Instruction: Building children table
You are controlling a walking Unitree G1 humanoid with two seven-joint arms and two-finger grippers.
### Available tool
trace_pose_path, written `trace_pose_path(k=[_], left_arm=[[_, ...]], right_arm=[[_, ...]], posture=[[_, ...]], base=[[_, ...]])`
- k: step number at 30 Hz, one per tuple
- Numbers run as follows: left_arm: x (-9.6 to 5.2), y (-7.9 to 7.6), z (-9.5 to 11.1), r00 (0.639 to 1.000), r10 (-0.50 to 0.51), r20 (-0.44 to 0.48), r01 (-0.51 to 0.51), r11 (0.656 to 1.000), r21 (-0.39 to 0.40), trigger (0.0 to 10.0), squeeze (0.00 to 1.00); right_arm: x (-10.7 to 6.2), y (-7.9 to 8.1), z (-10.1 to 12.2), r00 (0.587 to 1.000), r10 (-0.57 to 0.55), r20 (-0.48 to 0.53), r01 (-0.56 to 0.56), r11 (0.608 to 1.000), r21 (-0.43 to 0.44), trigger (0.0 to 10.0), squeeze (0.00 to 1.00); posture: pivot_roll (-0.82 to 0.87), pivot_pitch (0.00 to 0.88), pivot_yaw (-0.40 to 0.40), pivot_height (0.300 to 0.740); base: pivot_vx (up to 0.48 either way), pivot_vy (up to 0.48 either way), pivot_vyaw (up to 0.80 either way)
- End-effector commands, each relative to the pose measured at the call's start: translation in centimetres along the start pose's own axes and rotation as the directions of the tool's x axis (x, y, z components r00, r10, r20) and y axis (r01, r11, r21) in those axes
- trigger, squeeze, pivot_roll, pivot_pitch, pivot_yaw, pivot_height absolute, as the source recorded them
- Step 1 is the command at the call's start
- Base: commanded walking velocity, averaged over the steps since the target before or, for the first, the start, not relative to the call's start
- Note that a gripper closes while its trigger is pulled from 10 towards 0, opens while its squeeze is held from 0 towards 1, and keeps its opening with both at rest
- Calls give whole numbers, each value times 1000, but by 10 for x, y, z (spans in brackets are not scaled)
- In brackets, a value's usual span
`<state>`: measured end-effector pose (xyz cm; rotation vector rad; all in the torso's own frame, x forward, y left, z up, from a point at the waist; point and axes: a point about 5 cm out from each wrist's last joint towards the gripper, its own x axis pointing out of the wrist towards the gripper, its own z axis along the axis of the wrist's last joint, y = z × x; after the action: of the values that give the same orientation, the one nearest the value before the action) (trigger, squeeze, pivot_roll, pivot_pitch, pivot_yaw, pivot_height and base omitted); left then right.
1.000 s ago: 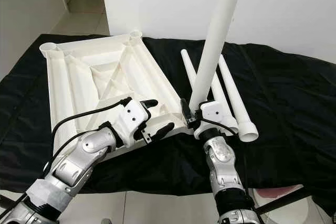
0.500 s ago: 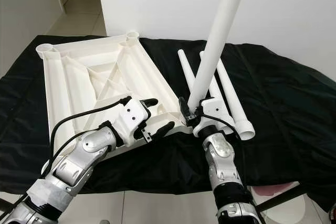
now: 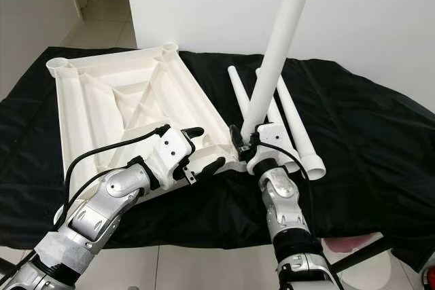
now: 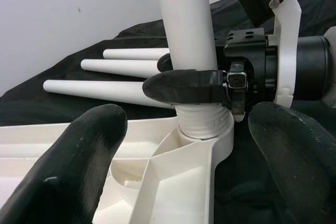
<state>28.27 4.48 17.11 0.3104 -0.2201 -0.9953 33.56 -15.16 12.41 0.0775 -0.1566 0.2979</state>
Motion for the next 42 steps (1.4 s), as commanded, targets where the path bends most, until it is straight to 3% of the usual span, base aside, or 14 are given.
trace_pose_path(k=[1,6,12,17,25,35,41,42], left_arm=[[-1,-2,2,1000,-21,11,21,1000,9,10000,0],[0,-2,3,1000,-25,13,25,1000,14,10000,0],[-1,-1,3,999,-29,13,29,999,19,10000,0],[0,-2,4,999,-37,15,36,999,22,10000,0],[1,-2,5,999,-46,19,45,999,28,10000,0],[0,-2,5,999,-42,17,42,999,34,10000,0],[0,-2,5,999,-40,16,39,999,36,10000,0],[-1,-2,5,999,-39,16,39,999,36,10000,0]], right_arm=[[-18,-2,-35,986,-27,-165,38,997,63,10000,0],[-27,9,-29,999,36,-30,-35,998,53,10000,0],[-34,11,-32,998,57,-18,-57,998,0,10000,0],[-36,9,-36,997,52,-57,-53,998,-14,10000,0],[-25,0,-46,974,15,-228,-11,1000,19,10000,0],[-17,3,-43,970,48,-238,-35,998,58,10000,0],[-20,1,-46,970,22,-242,0,996,92,10000,0],[-21,0,-47,974,-1,-226,31,991,129,10000,0]], posture=[[45,62,-33,740],[47,55,-30,740],[46,49,-24,740],[45,47,-22,740],[43,40,-16,740],[50,46,-20,740],[50,48,-21,740],[50,48,-21,740]], base=[[0,0,0],[0,0,0],[0,0,0],[0,0,0],[0,0,0],[0,0,0],[0,0,0],[0,0,0]])
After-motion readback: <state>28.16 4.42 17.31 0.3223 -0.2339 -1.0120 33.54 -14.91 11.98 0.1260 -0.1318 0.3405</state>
